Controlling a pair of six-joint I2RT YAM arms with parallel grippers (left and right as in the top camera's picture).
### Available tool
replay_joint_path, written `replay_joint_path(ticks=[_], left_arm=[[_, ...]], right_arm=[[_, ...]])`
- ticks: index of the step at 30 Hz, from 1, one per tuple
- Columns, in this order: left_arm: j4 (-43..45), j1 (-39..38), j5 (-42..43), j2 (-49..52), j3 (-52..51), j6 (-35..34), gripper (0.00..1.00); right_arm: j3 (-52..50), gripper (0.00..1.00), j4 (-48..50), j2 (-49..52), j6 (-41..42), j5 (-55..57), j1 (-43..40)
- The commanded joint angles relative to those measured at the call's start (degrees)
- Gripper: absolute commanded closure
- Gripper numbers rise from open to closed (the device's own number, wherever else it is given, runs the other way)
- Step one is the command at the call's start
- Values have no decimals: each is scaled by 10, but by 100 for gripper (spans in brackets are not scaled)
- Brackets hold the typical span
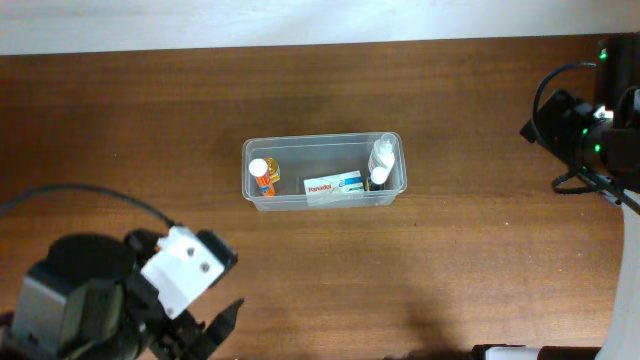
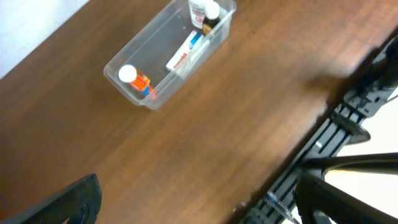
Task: Pack container
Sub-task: 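Release the box and pull the left gripper back toward the front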
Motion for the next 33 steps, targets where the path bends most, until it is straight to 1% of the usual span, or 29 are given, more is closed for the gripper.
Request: replay_joint_path(ticks=[1,8,12,18,22,27,33], left_arm=[[48,34,30,-57,-80,-13,1],[268,166,27,-219,-315,-5,1],[380,209,29,-290,-435,-5,1],[529,219,38,-382,-593,-5,1],[622,219,59,-435,-687,-5,1],[685,212,95,-496,-771,-5,0],[764,212,109,-553,-855,-5,1]], right_arm=[[6,2,-3,2,2,7,-5],[6,2,-3,2,2,7,-5],[6,2,-3,2,2,7,-5],[6,2,-3,2,2,7,-5],[6,2,-3,2,2,7,-5],[6,2,-3,2,2,7,-5],[6,2,-3,2,2,7,-5]])
